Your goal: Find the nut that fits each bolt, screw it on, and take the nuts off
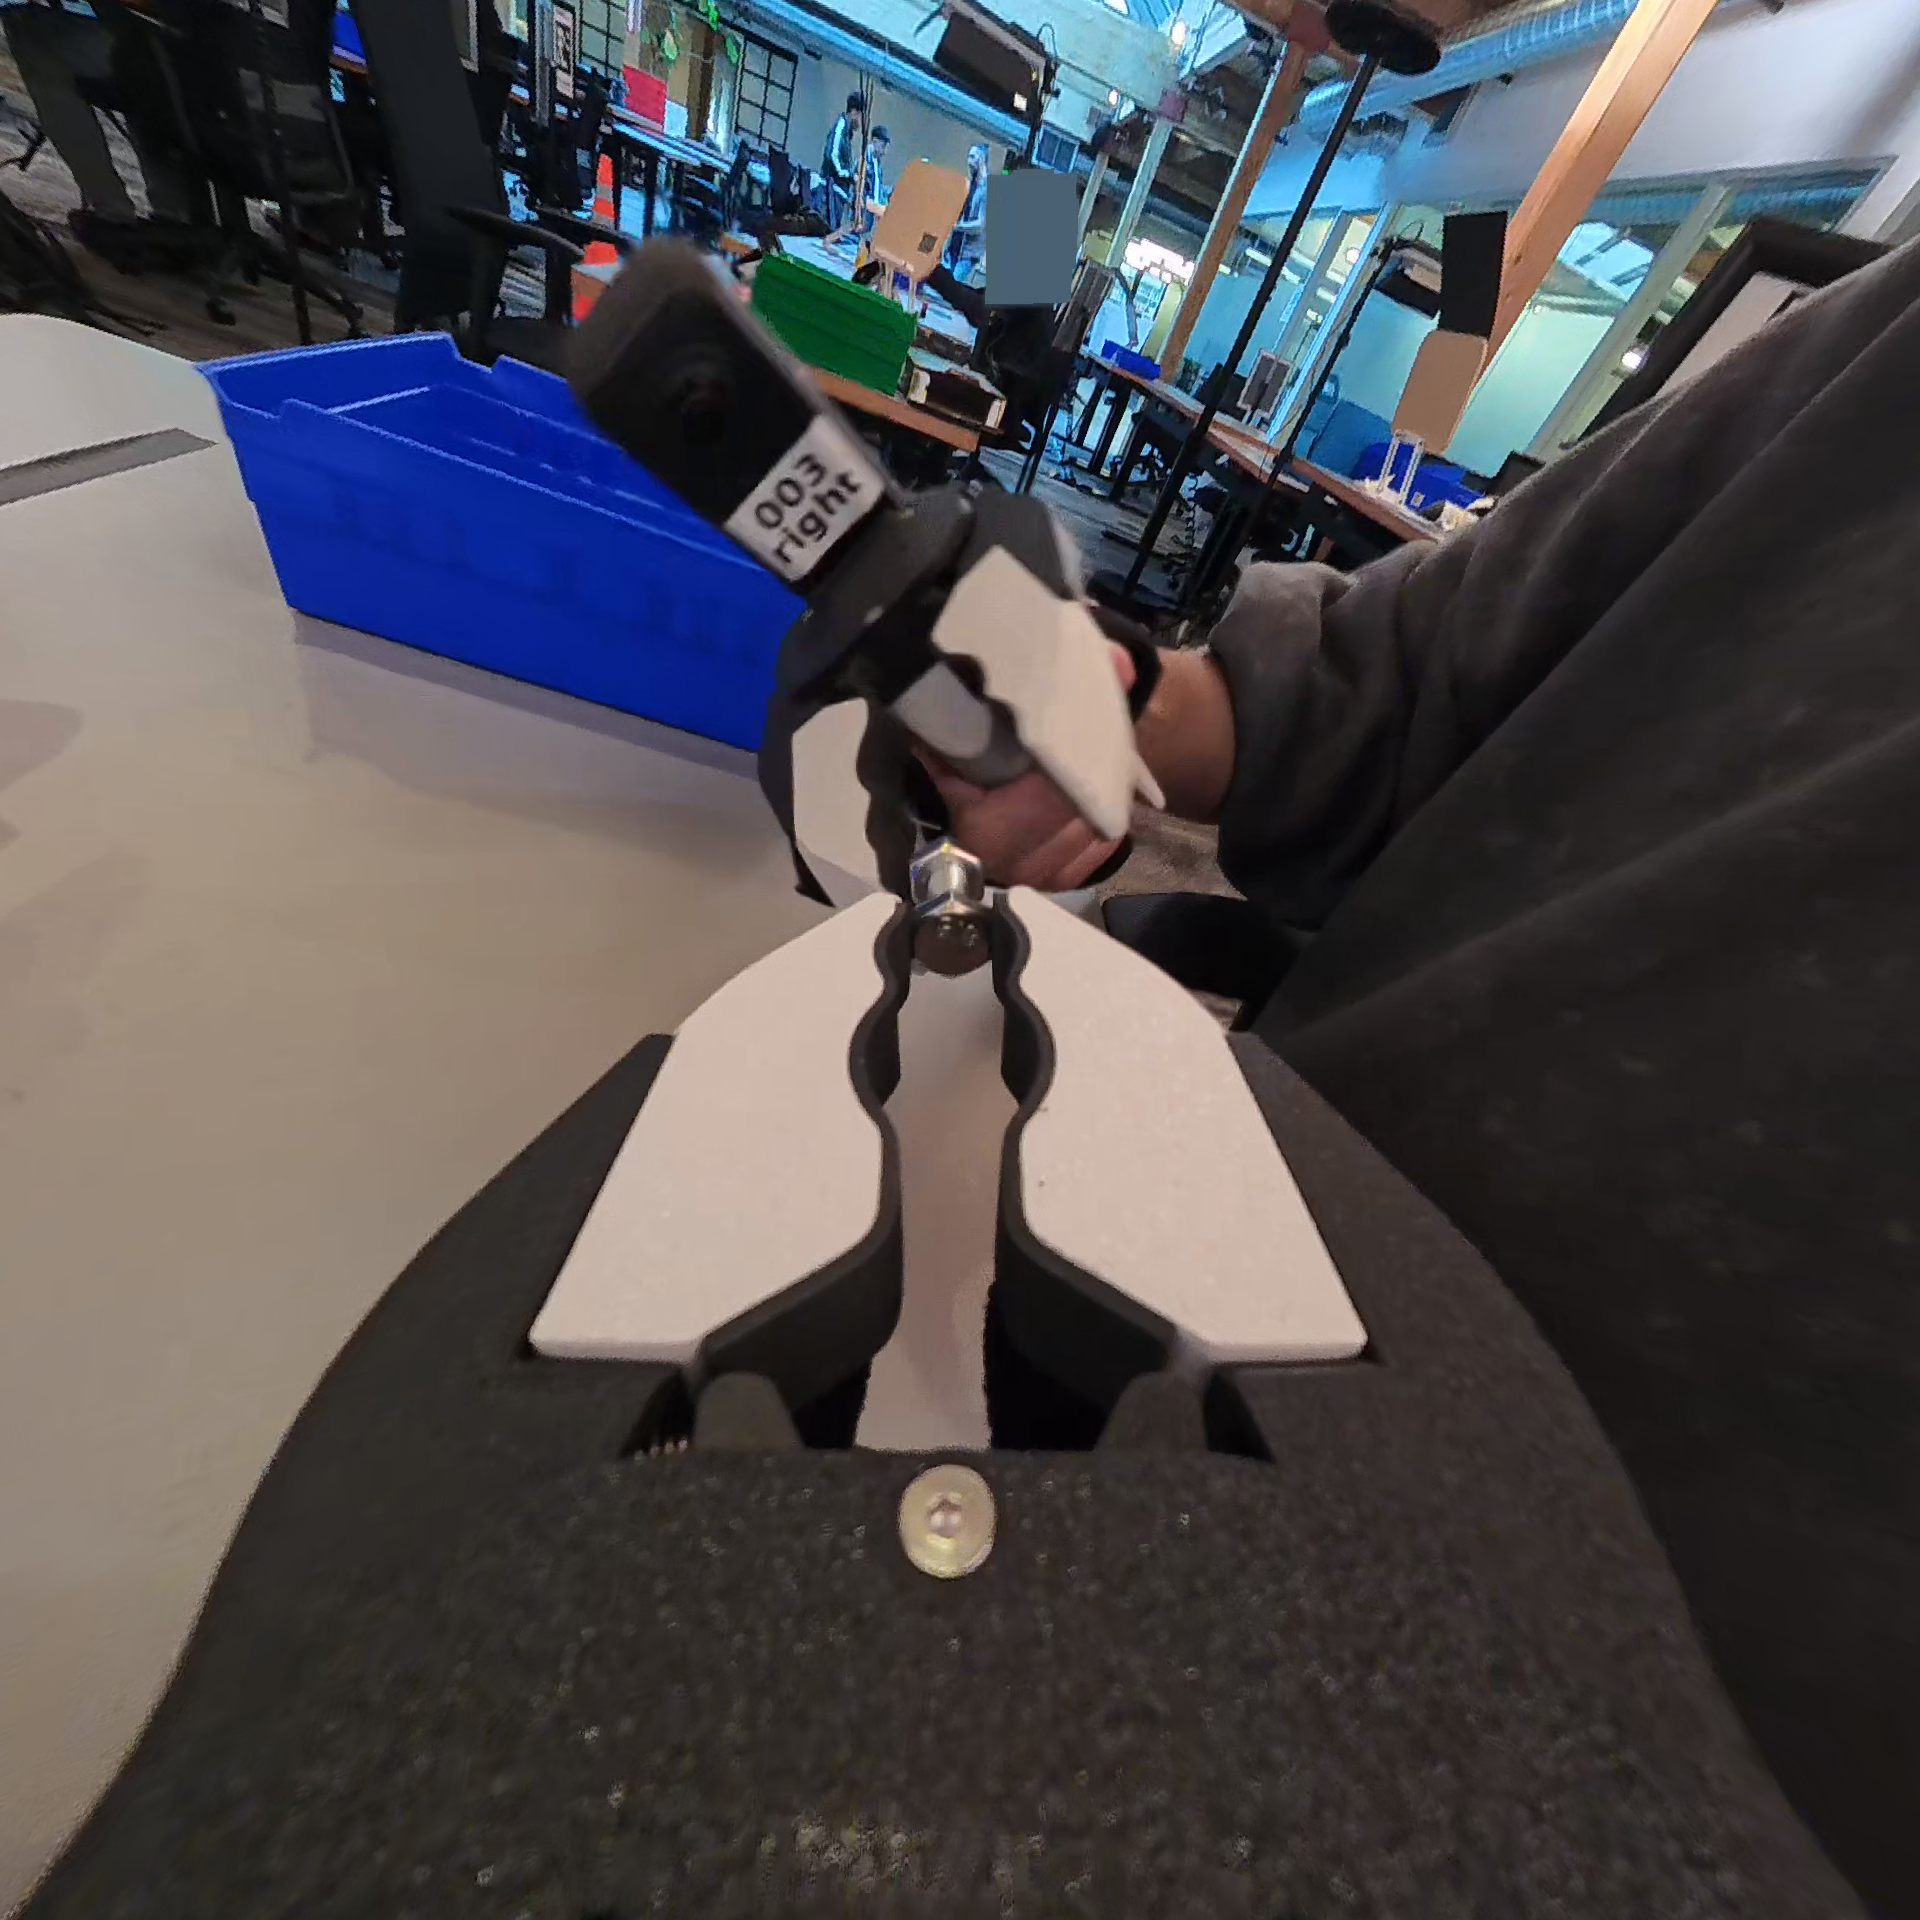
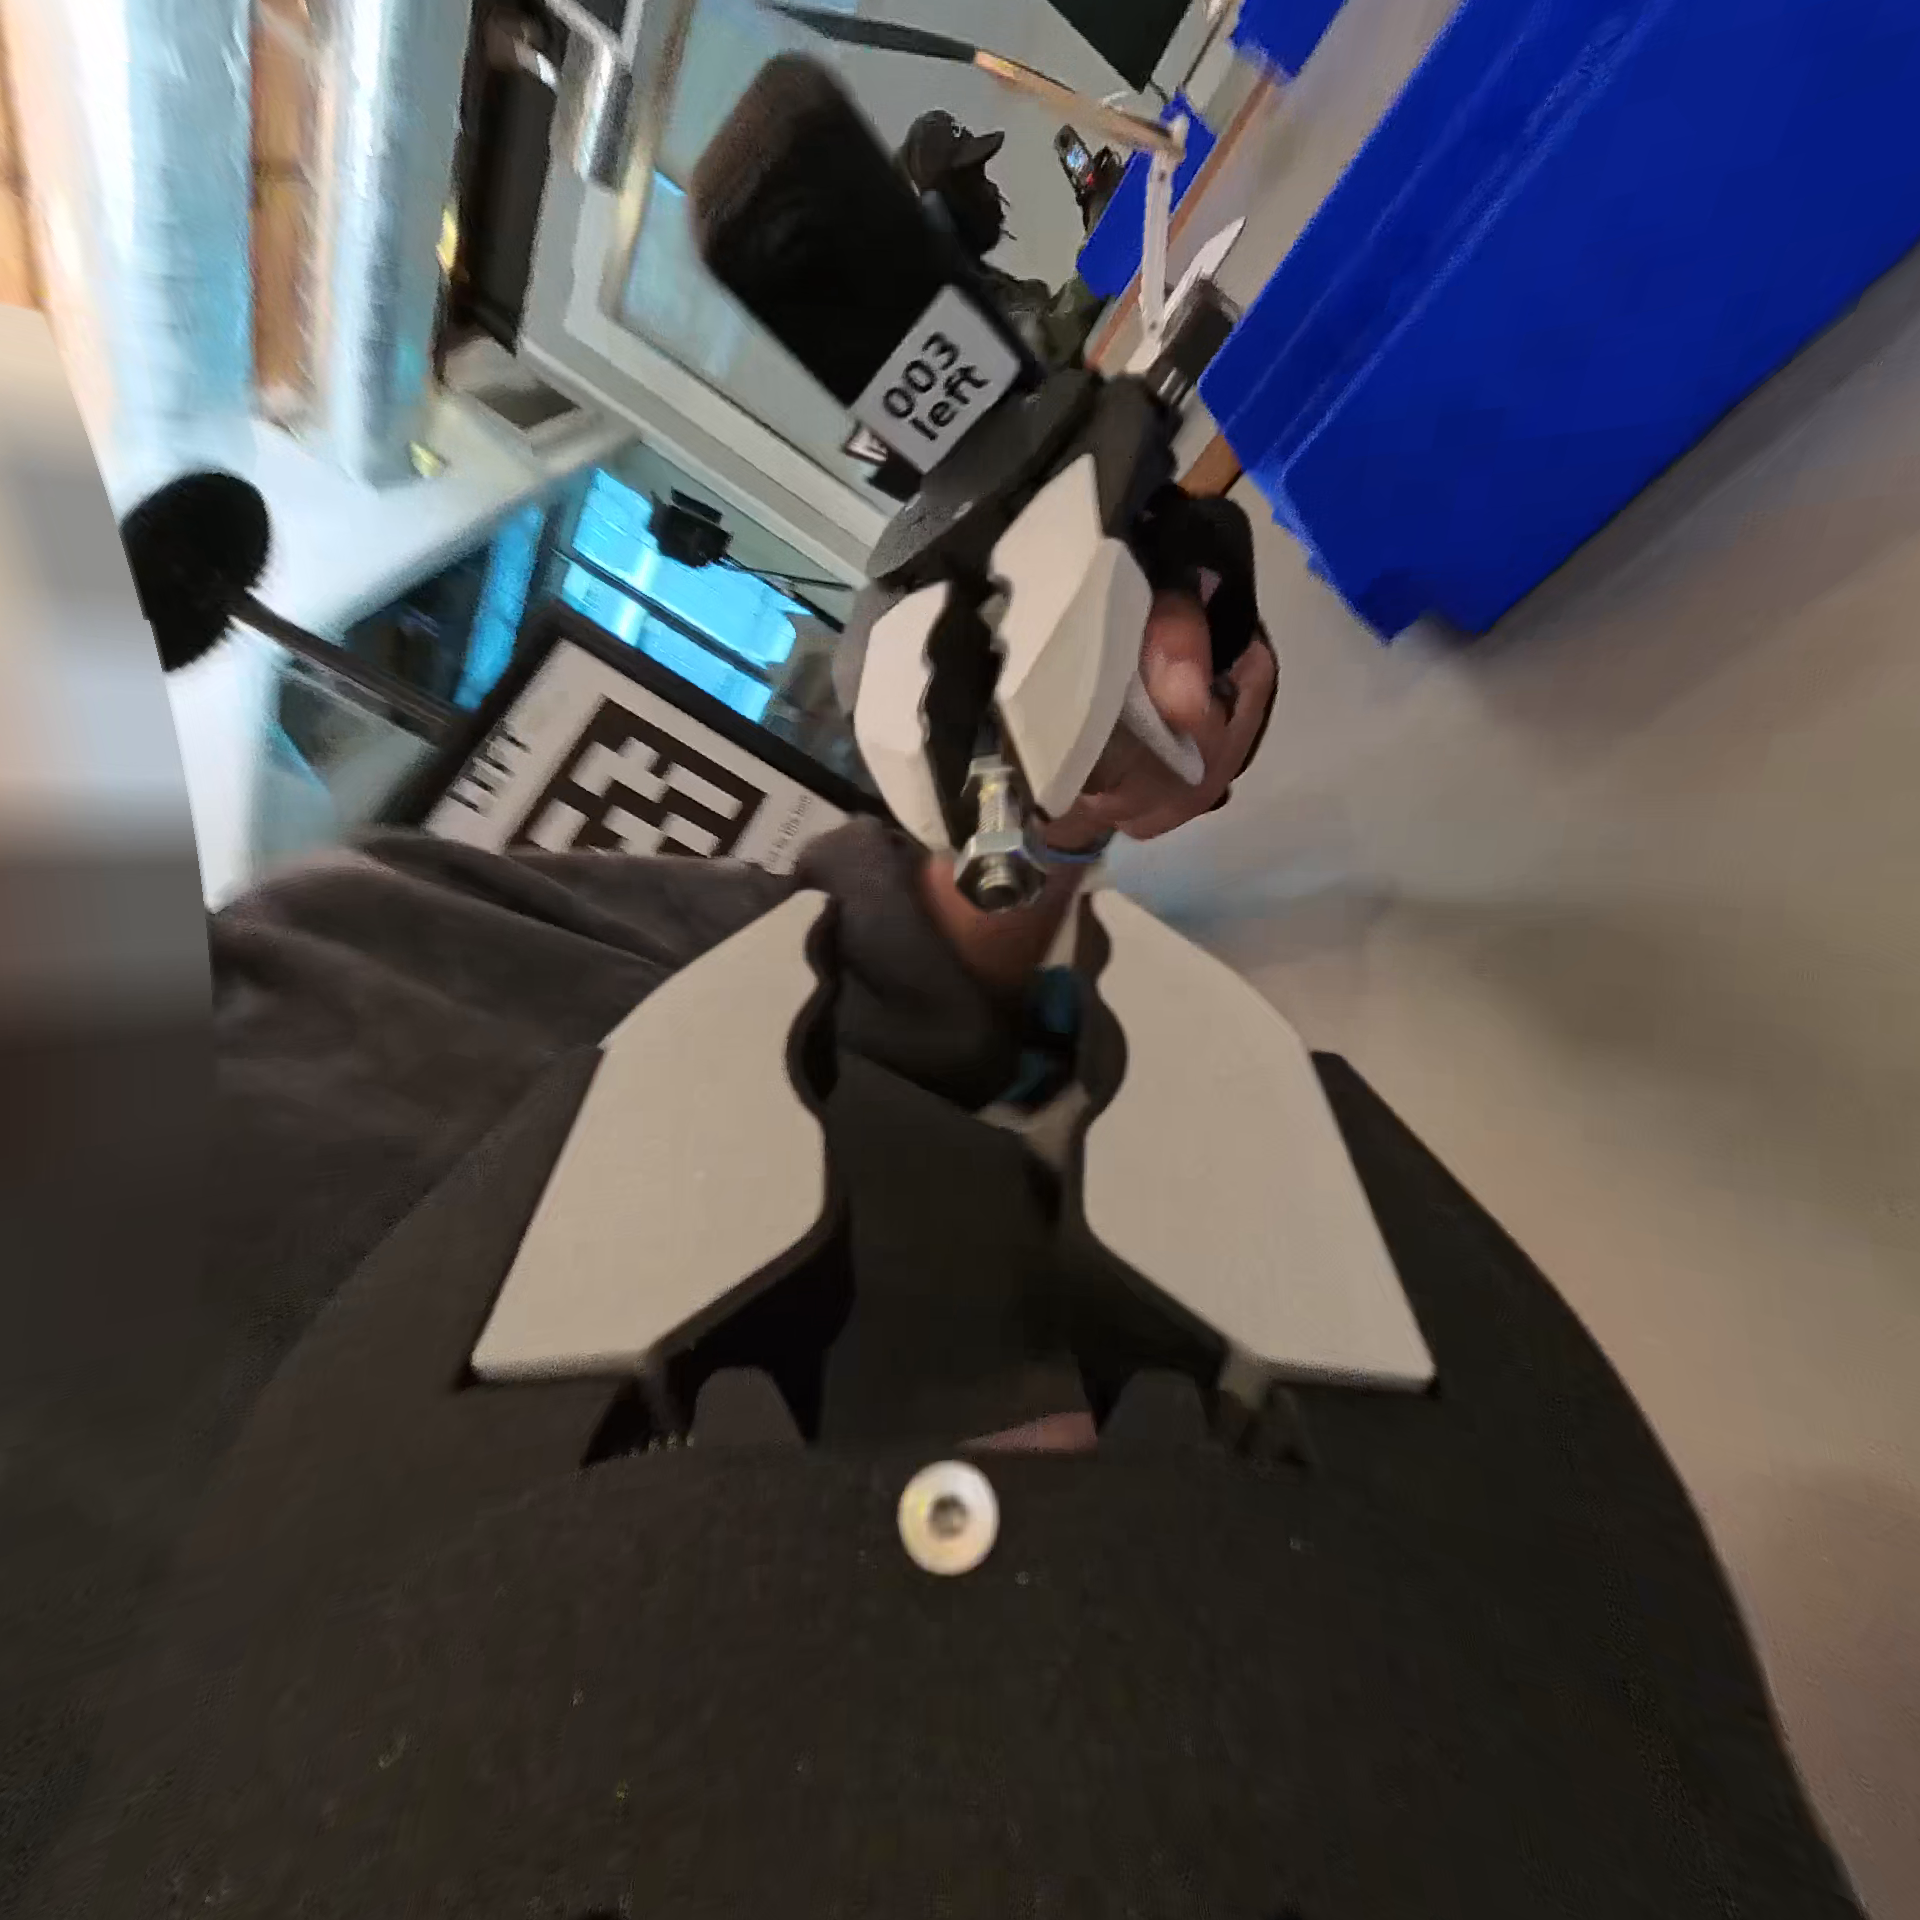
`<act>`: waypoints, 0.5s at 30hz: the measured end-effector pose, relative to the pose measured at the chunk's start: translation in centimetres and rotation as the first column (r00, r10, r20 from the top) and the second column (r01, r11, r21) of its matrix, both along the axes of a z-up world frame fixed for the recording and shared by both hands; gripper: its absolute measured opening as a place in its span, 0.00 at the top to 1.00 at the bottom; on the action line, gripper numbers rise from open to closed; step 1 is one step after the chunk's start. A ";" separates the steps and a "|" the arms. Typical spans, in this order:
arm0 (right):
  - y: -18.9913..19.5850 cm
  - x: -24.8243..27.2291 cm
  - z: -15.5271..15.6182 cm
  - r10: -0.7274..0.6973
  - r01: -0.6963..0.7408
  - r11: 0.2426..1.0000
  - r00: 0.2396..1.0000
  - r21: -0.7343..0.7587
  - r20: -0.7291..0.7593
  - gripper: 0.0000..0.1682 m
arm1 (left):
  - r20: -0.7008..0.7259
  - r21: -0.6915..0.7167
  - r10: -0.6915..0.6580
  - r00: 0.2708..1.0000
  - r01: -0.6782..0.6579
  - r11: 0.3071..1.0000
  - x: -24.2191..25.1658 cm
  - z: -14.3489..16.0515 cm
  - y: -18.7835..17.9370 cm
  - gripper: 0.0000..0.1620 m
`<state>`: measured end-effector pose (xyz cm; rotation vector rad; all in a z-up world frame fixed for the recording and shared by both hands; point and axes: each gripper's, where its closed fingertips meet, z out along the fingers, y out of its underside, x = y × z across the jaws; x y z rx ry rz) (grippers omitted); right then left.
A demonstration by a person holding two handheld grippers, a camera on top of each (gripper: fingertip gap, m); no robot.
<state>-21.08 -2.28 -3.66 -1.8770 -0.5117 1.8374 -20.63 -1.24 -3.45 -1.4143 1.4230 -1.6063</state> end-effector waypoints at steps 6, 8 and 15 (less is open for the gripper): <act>3.3 3.2 -2.5 -0.657 -0.170 0.357 0.653 0.918 0.377 0.71 | 0.079 -0.121 -0.043 0.996 0.053 0.991 -0.6 1.1 0.2 0.91; 3.1 3.3 -1.2 -0.810 -0.398 0.030 0.528 0.917 0.256 0.74 | 0.085 -0.167 -0.080 0.993 0.094 0.981 -0.8 1.0 0.0 0.91; 1.9 0.4 0.0 -0.816 -0.560 -0.143 0.533 0.816 0.222 0.79 | 0.079 -0.198 -0.100 0.992 0.114 0.974 -0.4 0.1 -0.2 0.91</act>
